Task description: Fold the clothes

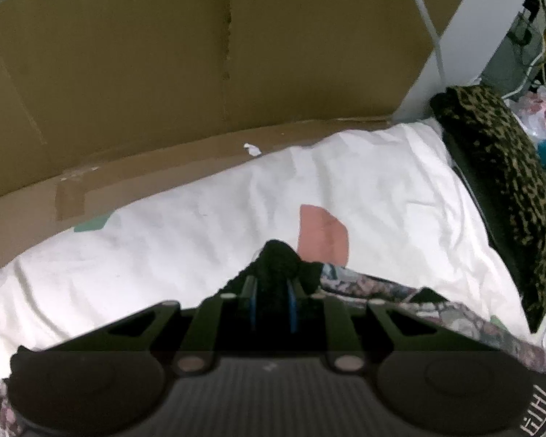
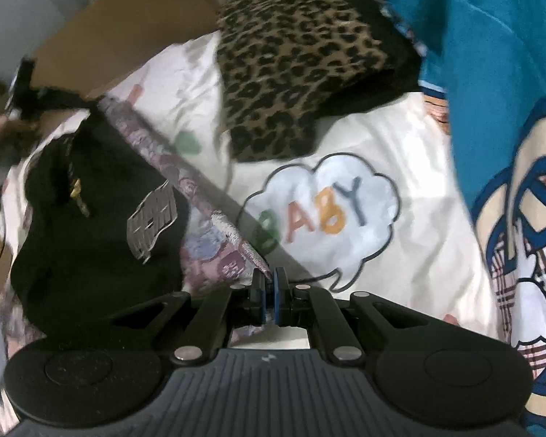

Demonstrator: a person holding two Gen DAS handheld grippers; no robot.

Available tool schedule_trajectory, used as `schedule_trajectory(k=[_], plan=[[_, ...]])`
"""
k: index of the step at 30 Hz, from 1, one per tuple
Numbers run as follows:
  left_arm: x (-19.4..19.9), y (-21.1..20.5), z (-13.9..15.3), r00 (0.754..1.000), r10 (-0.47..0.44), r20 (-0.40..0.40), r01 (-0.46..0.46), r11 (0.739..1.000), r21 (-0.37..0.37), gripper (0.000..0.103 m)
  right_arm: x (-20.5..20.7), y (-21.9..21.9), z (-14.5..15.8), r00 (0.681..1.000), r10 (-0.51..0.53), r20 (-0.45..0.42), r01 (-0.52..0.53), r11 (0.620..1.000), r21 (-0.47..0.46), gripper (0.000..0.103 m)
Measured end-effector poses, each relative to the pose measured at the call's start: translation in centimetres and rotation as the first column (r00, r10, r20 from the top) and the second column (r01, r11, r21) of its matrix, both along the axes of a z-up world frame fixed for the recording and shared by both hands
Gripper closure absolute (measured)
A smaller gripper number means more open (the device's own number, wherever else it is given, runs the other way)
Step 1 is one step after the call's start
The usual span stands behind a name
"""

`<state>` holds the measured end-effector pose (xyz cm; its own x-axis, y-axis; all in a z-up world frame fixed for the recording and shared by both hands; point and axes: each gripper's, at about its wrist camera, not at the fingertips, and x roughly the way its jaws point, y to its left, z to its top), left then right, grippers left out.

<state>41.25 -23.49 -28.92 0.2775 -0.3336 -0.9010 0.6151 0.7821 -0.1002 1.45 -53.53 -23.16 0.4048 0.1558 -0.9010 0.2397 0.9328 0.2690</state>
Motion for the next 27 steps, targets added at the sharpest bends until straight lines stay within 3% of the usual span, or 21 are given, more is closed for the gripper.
schedule_trajectory(k=[4,10,15,17,18,22,27], plan=[[-0.2,-0.5,-0.4,1.0,-0.006,0.014,0.006,1.0,0.019,0.086,0.5,1.0,-3.0,0.998,0.044,-0.037,-0.047,0.996,-0.076,0.101],[-0.4,-0.6,-0.7,1.0,-0.003,0.024,0.002,0.999,0.037,0.085,1.8,-0.1,-8.2,0.998,0.012,-0.062,-0.018,0.995,-0.093,0.1],[-0.5,-0.9,-1.1,1.0,0.0,0.03,-0.001,0.999,0.042,0.084,2.2,-0.1,-8.2,0.997,0.046,-0.065,-0.05,0.997,-0.067,0.093],[-0.6,-1.0,-1.2,1.0,0.002,0.031,-0.003,0.999,0.045,0.084,2.2,-0.4,-7.3,0.998,0.051,-0.029,-0.052,0.998,-0.045,0.061],[-0.6,-1.0,-1.3,0.999,0.003,0.032,-0.004,0.999,0.047,0.084,2.2,-0.8,-6.9,0.999,0.044,0.0,-0.044,0.999,-0.031,0.057],[-0.8,-1.0,-1.4,0.999,0.006,0.033,-0.008,0.999,0.049,0.084,2.7,-2.7,-6.4,0.998,-0.033,0.06,0.03,0.998,0.061,0.057],[-0.8,-0.9,-1.5,1.0,0.011,0.029,-0.012,0.999,0.048,0.083,3.7,-3.7,-8.1,0.993,-0.102,0.063,0.092,0.985,0.143,0.058]])
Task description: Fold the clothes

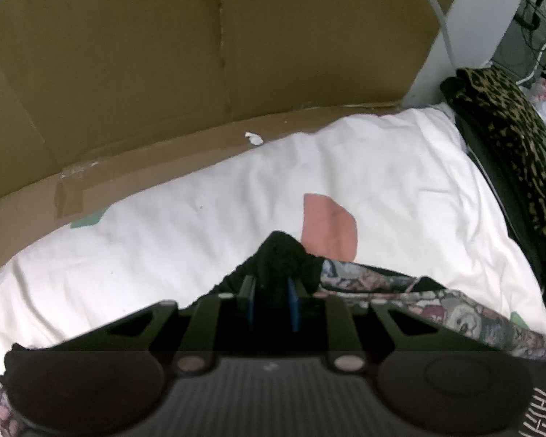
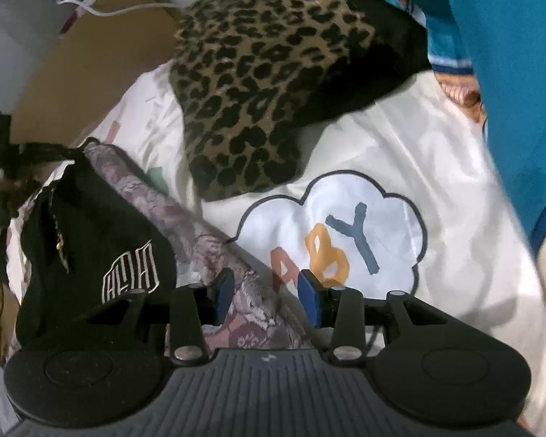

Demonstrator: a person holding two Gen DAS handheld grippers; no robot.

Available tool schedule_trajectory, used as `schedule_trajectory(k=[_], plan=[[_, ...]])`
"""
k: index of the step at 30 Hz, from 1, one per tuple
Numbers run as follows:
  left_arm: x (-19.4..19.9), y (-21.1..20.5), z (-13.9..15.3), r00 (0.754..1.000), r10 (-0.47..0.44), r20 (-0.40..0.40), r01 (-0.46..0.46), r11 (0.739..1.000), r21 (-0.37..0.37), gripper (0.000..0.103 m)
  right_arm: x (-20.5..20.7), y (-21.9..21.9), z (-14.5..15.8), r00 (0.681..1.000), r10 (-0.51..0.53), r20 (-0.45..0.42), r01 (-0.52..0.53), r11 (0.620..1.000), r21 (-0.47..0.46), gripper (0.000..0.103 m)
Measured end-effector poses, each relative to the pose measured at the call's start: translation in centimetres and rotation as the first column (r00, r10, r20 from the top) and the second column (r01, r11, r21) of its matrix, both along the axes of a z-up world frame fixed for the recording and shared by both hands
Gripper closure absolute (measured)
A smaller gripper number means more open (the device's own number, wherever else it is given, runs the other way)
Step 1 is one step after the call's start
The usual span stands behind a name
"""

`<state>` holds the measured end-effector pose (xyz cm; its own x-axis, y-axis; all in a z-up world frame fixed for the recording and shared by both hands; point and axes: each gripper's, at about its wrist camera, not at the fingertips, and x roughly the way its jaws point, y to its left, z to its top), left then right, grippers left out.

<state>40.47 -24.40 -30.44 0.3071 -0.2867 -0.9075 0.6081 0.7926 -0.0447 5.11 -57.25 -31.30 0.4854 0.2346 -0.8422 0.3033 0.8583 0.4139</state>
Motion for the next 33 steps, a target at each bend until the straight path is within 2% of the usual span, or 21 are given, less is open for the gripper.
schedule_trajectory(k=[2,5,12,13,14,15,16,17,20,29,31,33], plan=[[-0.1,0.0,-0.1,1.0,0.0,0.0,0.0,1.0,0.002,0.083,0.5,0.3,-0.9,1.0,0.007,-0.015,-0.007,1.0,0.009,0.06],[-0.1,0.0,-0.2,1.0,-0.002,0.0,0.002,1.0,0.003,0.083,0.6,2.0,-1.8,0.995,0.081,-0.053,-0.083,0.996,-0.042,0.066],[-0.1,0.0,-0.3,1.0,-0.007,-0.002,0.007,1.0,0.001,0.083,0.3,3.4,-2.6,0.989,0.115,-0.094,-0.125,0.987,-0.099,0.068],[-0.1,0.1,-0.3,1.0,-0.007,-0.002,0.007,1.0,0.002,0.083,0.3,3.7,-2.6,0.988,0.119,-0.096,-0.129,0.986,-0.108,0.071],[-0.1,0.1,-0.3,1.0,-0.006,-0.002,0.006,1.0,0.001,0.083,0.3,3.9,-2.5,0.987,0.128,-0.101,-0.14,0.983,-0.122,0.083],[-0.2,0.1,-0.3,1.0,-0.005,0.0,0.005,1.0,0.0,0.083,0.4,4.2,-2.5,0.985,0.138,-0.106,-0.152,0.979,-0.135,0.088],[-0.2,0.2,-0.3,1.0,-0.004,0.001,0.004,1.0,0.0,0.083,0.4,4.4,-2.4,0.983,0.144,-0.113,-0.159,0.976,-0.145,0.101],[-0.2,0.2,-0.2,1.0,-0.004,0.004,0.004,1.0,0.0,0.083,0.3,4.4,-2.0,0.984,0.143,-0.109,-0.159,0.975,-0.154,0.103],[-0.4,0.2,0.2,1.0,-0.005,0.019,0.005,1.0,-0.006,0.083,-0.3,4.5,-0.4,0.986,0.14,-0.087,-0.154,0.97,-0.187,0.103],[-0.1,0.4,0.8,1.0,0.007,0.025,-0.006,1.0,-0.028,0.084,-0.9,4.0,7.1,0.994,0.107,0.0,-0.101,0.943,-0.317,0.103],[-0.1,0.3,0.7,1.0,0.01,0.026,-0.009,1.0,-0.029,0.084,-0.9,3.8,7.8,0.994,0.107,-0.001,-0.1,0.933,-0.346,0.103],[-0.1,0.2,0.6,0.999,0.018,0.028,-0.017,0.999,-0.029,0.084,-0.4,3.6,7.0,0.994,0.108,-0.022,-0.109,0.923,-0.369,0.103]])
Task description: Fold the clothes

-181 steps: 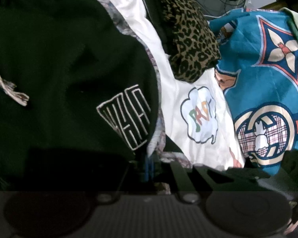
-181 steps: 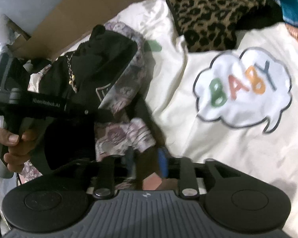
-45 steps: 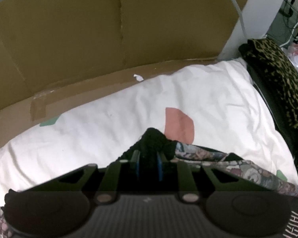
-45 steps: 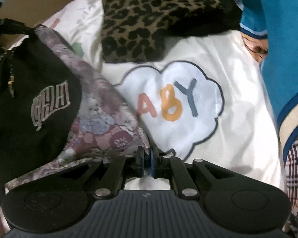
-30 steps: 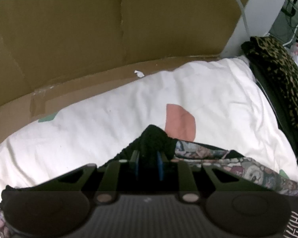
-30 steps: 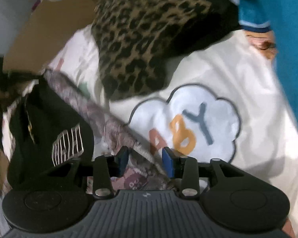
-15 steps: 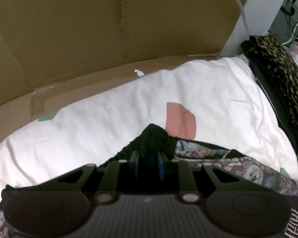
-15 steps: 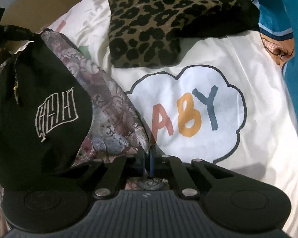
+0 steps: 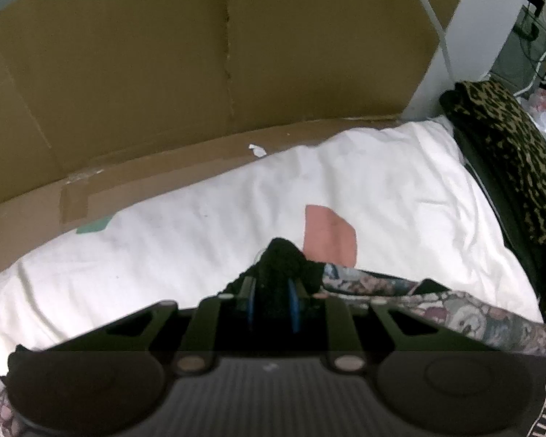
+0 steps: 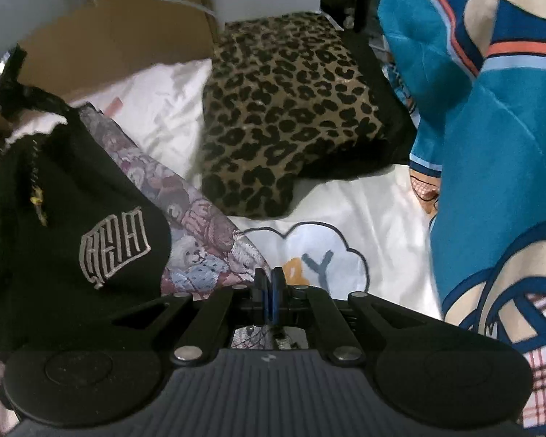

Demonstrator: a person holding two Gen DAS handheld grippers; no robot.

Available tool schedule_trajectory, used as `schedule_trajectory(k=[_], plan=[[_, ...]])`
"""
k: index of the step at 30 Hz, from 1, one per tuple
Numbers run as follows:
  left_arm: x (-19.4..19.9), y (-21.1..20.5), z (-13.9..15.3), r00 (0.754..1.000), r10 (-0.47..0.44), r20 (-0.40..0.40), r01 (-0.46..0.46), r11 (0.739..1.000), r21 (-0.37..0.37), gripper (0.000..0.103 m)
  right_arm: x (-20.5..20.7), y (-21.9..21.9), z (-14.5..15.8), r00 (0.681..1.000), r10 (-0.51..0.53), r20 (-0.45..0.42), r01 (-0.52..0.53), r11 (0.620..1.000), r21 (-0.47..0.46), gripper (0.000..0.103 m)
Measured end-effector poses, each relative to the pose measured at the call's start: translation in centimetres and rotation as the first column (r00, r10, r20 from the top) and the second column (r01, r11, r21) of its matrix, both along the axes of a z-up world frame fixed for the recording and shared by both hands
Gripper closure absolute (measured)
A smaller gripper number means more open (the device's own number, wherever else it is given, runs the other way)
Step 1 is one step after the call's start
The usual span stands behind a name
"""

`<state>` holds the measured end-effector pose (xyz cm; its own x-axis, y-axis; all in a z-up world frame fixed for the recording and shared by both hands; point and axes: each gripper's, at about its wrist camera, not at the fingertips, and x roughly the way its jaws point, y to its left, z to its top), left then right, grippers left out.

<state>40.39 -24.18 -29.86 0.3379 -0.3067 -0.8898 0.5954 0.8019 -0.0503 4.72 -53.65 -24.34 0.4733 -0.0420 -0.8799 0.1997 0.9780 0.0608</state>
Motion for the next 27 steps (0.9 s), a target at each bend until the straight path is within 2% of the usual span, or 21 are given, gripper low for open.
schedule_trajectory(k=[4,7,9,11,13,18,23,27], plan=[[-0.1,-0.6,-0.3,1.0,0.026,0.011,-0.026,1.0,0.011,0.08,1.7,-1.6,-4.5,0.997,-0.043,-0.07,0.044,0.999,0.012,0.102],[-0.2,-0.8,0.1,0.999,0.035,0.021,-0.035,0.999,0.014,0.076,1.6,-3.5,-5.3,0.99,-0.132,-0.055,0.135,0.988,0.07,0.1],[-0.3,-0.4,0.5,0.999,0.042,0.03,-0.042,0.999,0.001,0.071,1.2,-3.6,-4.4,0.99,-0.139,-0.014,0.139,0.987,0.081,0.098],[-0.3,0.4,1.1,0.997,0.063,0.04,-0.063,0.998,-0.016,0.059,0.8,-3.2,-3.7,0.992,-0.126,0.021,0.123,0.989,0.083,0.098],[-0.4,1.4,1.7,0.995,0.087,0.044,-0.086,0.996,-0.034,0.057,0.5,-2.5,-3.1,0.994,-0.103,0.046,0.099,0.991,0.095,0.098],[-2.0,3.9,3.2,0.995,0.091,0.035,-0.089,0.994,-0.061,0.057,0.6,1.0,-2.9,0.998,0.002,0.064,-0.01,0.99,0.139,0.098],[-5.5,6.5,4.1,0.997,0.074,0.012,-0.073,0.995,-0.075,0.057,1.2,5.1,-4.5,0.994,0.088,0.059,-0.096,0.983,0.159,0.097],[-9.2,9.0,4.6,0.997,0.081,-0.018,-0.082,0.993,-0.09,0.057,1.6,7.4,-6.7,0.992,0.127,-0.003,-0.124,0.974,0.19,0.098]])
